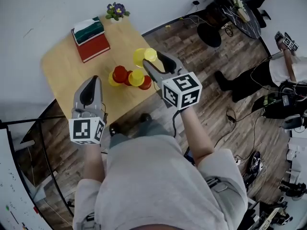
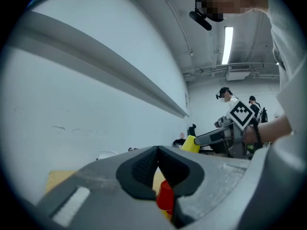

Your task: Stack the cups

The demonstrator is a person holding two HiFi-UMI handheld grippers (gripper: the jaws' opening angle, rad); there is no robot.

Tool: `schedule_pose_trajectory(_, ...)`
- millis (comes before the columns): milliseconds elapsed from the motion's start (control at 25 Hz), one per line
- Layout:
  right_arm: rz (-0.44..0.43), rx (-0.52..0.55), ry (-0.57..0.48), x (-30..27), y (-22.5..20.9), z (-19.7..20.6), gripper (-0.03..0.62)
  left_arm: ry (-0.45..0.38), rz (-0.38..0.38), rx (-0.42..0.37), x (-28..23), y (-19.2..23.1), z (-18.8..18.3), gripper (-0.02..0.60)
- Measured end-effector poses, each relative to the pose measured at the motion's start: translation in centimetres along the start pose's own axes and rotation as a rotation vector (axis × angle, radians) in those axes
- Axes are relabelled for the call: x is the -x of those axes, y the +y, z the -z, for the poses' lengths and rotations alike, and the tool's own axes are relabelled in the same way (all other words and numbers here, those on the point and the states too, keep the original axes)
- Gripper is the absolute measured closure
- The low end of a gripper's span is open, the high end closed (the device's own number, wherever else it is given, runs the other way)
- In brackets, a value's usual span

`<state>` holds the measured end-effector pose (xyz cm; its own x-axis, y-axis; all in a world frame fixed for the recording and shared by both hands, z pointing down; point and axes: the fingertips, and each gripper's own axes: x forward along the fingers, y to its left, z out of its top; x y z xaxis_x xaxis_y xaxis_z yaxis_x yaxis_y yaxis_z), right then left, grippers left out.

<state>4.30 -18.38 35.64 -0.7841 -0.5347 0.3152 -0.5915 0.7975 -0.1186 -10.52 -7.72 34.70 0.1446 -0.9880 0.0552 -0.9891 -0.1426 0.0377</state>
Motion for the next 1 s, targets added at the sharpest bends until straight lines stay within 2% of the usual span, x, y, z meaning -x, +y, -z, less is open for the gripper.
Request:
schedule_pose_trajectory(240, 0.126, -0.045, 0.011, -0.1, 1.9, 1.1, 0.379, 0.017, 0.105, 0.011, 1.3, 2.1, 0.3, 0.577)
schedule_pose_trajectory(600, 0.25, -0.089, 0.066, -0.3, 4.1, 3.0, 0.379, 0.026, 0.227, 0.006, 2.9, 3.9, 0.8, 0.576)
schedule_pose_trajectory(760, 0.291, -0.109, 0.095, -0.6, 4.7, 4.0, 0.379, 0.032, 0.262, -0.002, 3.6, 4.6, 1.1, 0.575)
schedule_pose_trajectory(1000, 0.316, -0.102, 0.158, -1.8, 5.2, 5.0, 0.379, 0.036, 0.277, 0.005, 4.8, 5.7, 1.7, 0.575)
